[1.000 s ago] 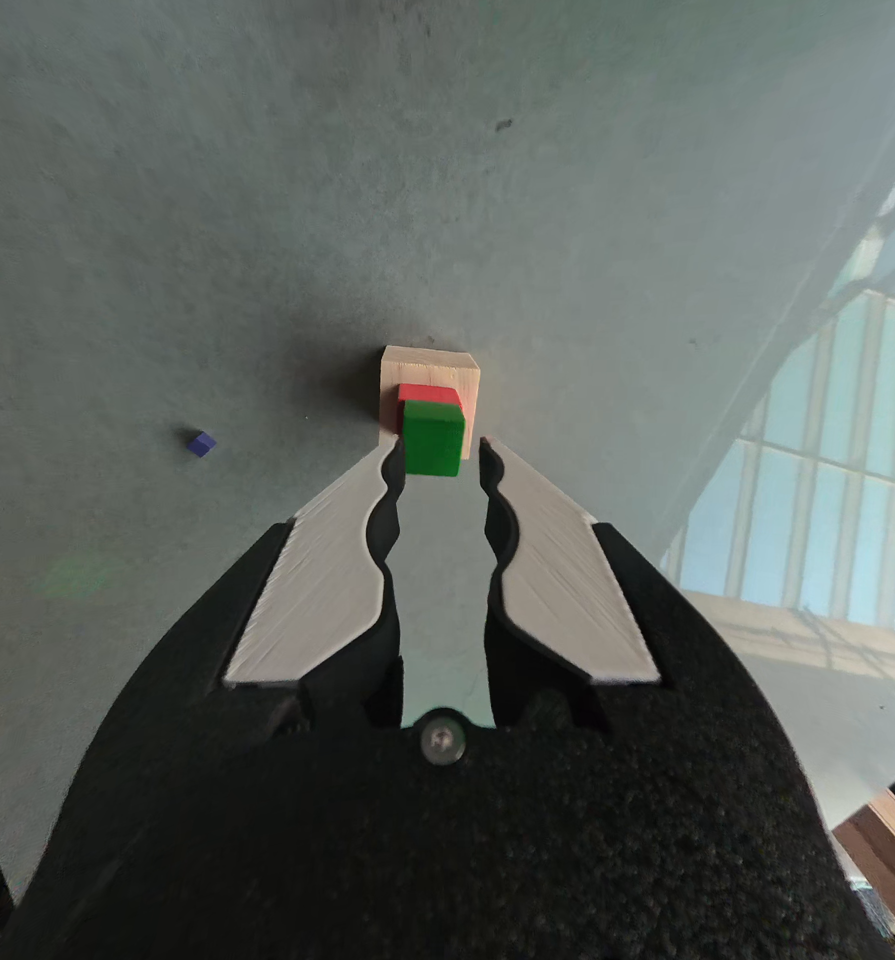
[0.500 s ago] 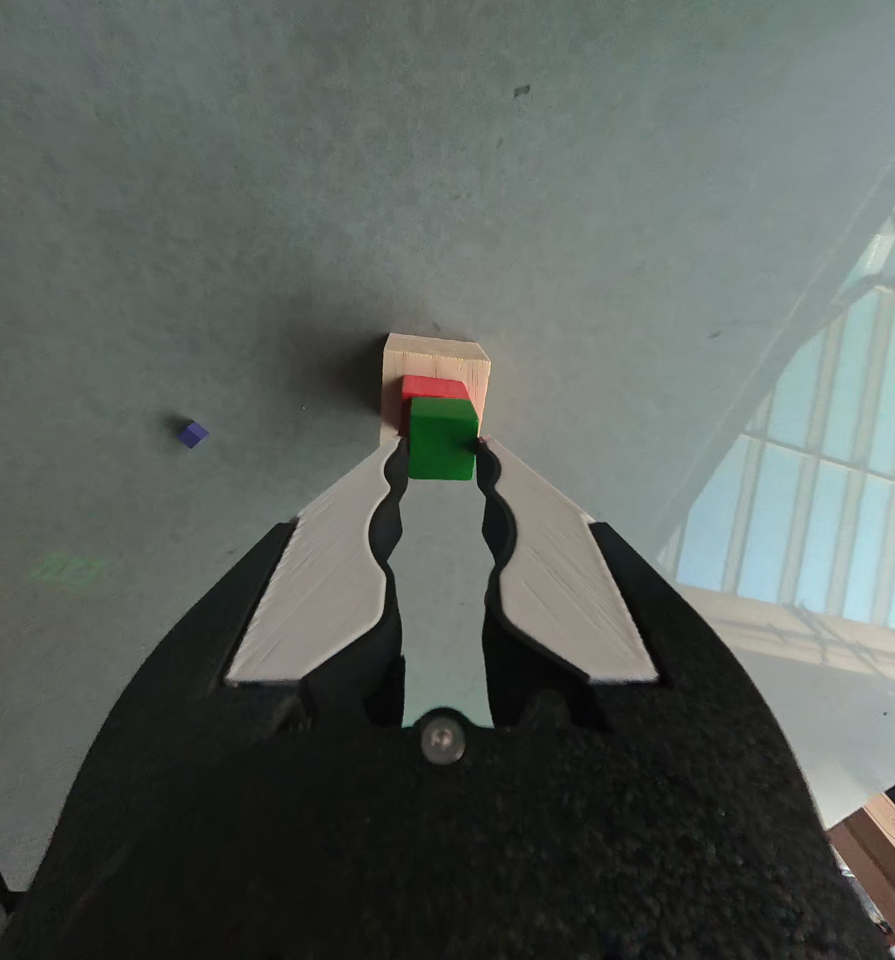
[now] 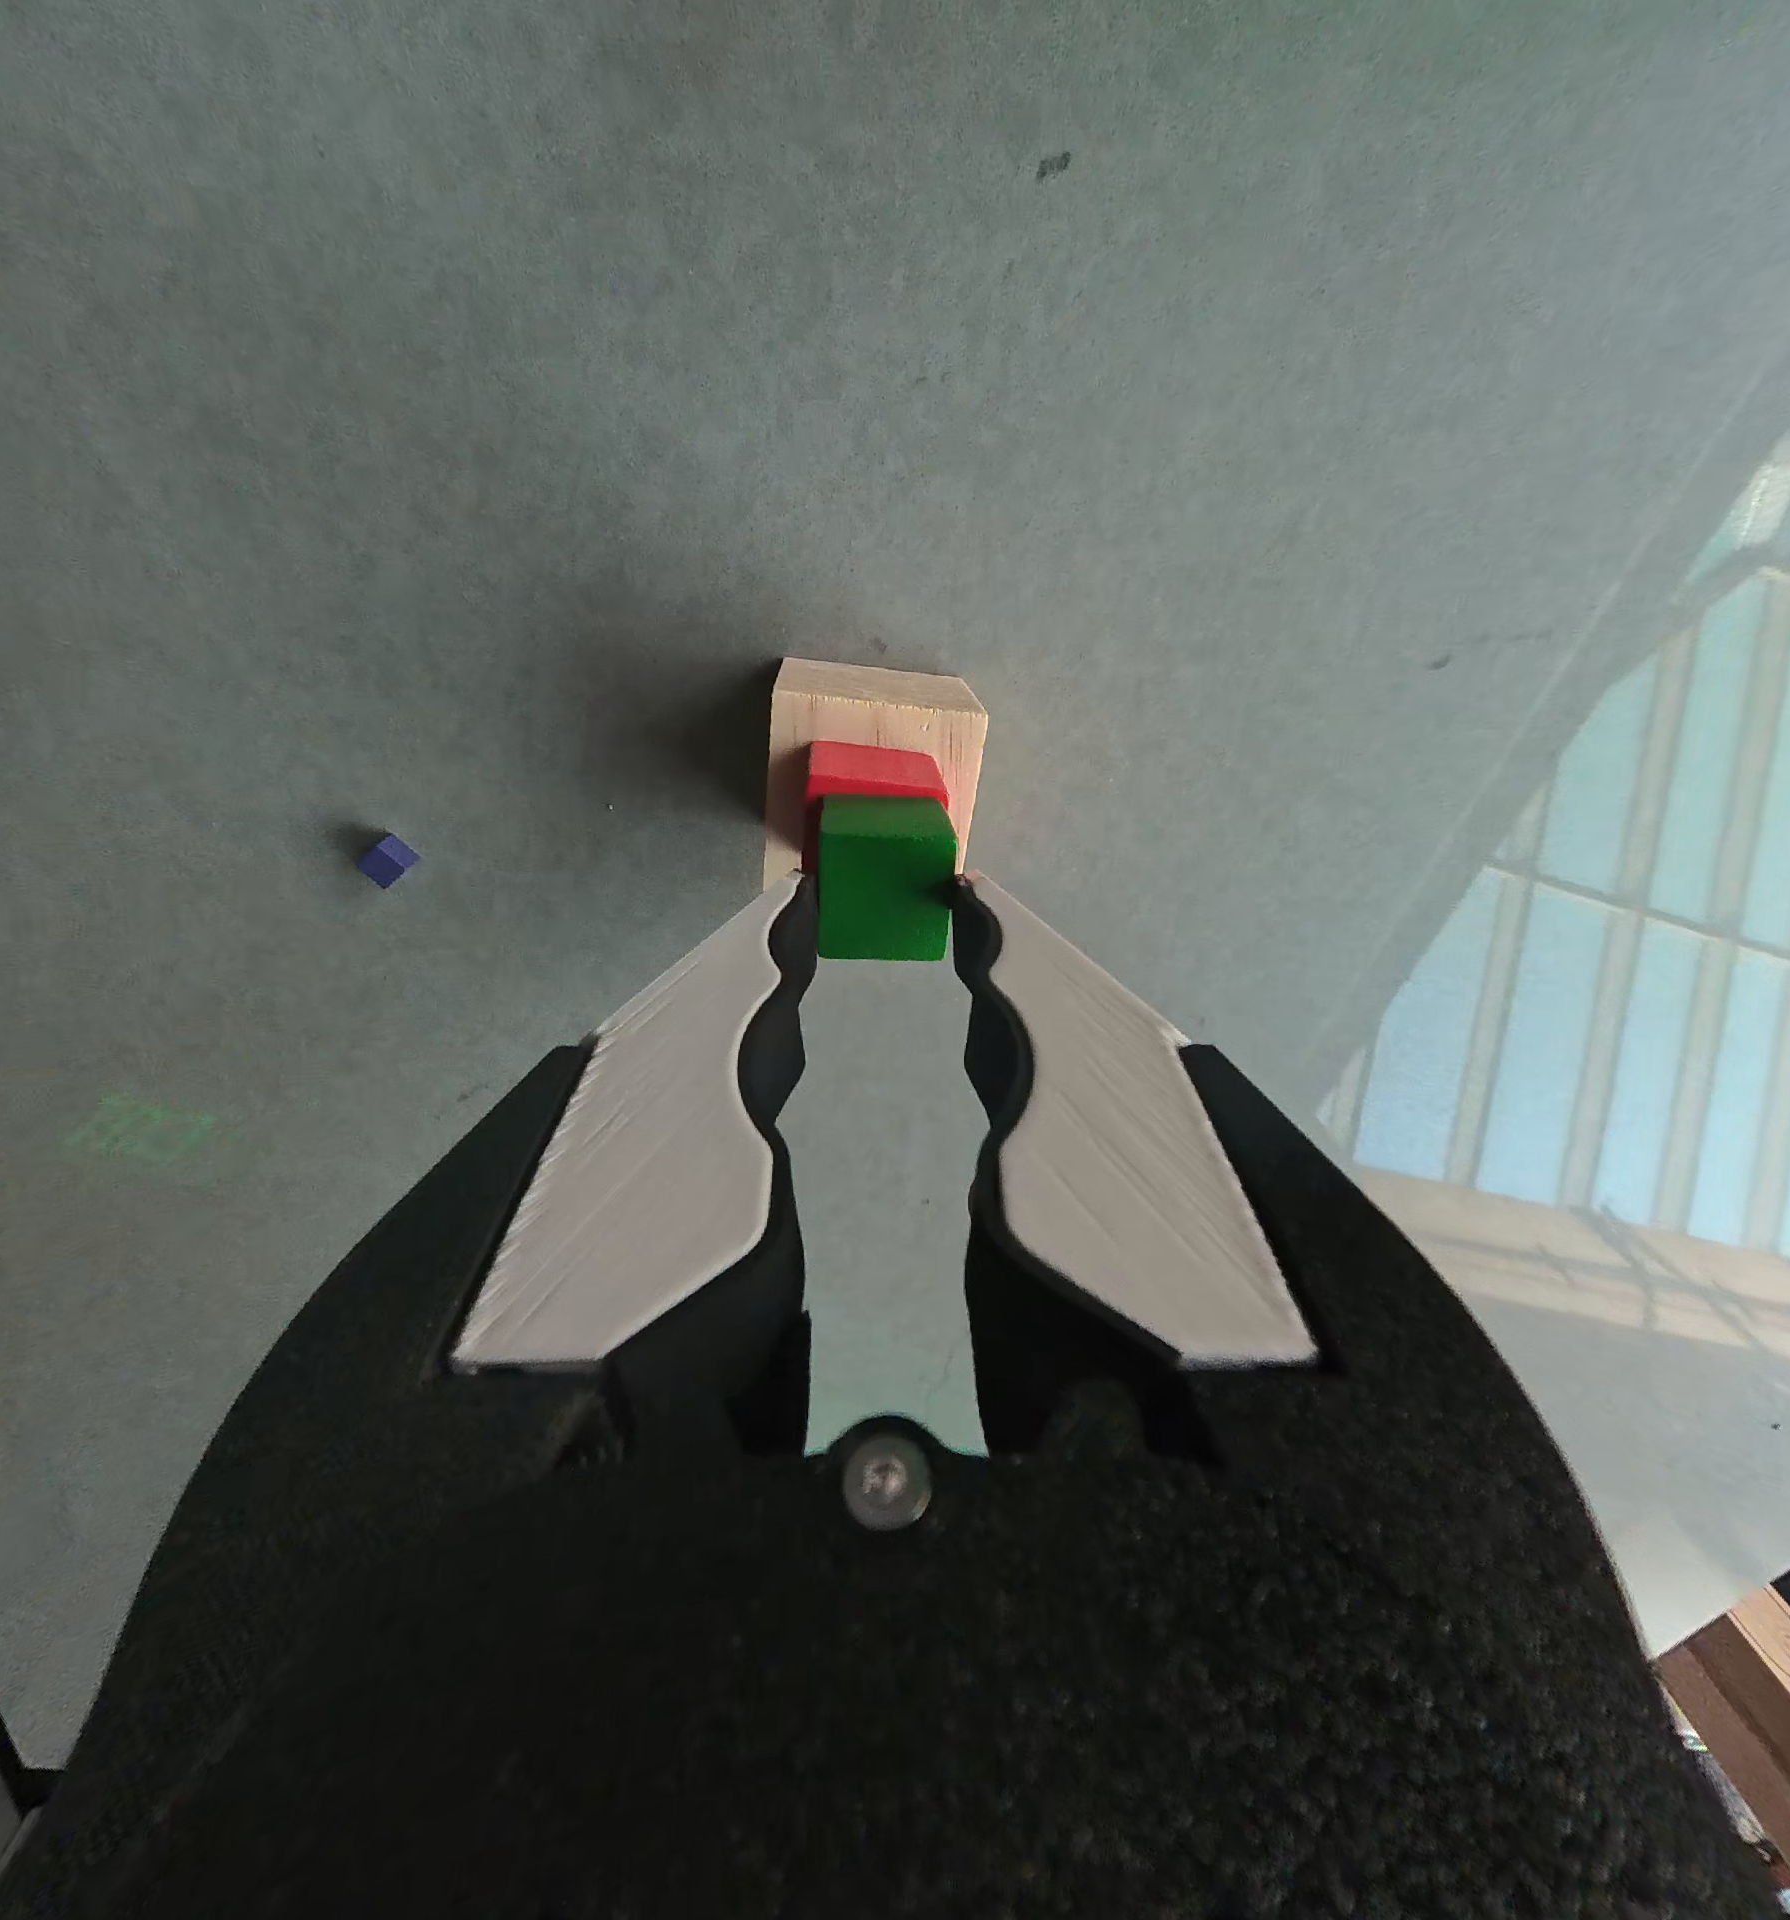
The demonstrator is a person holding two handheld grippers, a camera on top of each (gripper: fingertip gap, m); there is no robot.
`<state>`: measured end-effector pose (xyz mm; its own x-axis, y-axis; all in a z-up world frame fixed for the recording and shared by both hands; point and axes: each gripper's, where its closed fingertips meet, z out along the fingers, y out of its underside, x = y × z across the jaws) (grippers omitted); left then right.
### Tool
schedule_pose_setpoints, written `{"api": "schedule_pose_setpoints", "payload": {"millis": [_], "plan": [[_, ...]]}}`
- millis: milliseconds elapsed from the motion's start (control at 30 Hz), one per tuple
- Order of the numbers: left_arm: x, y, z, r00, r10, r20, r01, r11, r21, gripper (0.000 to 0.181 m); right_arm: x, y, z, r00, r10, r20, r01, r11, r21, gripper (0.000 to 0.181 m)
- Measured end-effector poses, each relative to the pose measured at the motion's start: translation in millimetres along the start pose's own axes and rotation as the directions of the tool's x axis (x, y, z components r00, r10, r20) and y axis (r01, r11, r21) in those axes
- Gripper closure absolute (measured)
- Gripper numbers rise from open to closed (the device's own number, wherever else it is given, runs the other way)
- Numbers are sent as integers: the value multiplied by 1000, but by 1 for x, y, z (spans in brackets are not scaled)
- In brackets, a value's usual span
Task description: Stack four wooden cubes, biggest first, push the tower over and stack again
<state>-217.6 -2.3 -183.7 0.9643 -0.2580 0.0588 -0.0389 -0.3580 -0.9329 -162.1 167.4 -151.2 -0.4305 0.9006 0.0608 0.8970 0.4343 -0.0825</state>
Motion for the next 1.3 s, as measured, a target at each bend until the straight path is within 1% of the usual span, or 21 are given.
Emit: {"api": "schedule_pose_setpoints", "payload": {"millis": [1133, 1300], "plan": [[0, -1, -1, 1000, -2, -5, 2, 1000, 10, 120, -1, 1, 2, 998, 66, -1, -66, 997, -28, 156], [1, -1, -1, 1000, -1, -4, 1, 1000, 11, 120, 0, 1, -1, 997, 71, -3, -71, 997, -14, 153]]}}
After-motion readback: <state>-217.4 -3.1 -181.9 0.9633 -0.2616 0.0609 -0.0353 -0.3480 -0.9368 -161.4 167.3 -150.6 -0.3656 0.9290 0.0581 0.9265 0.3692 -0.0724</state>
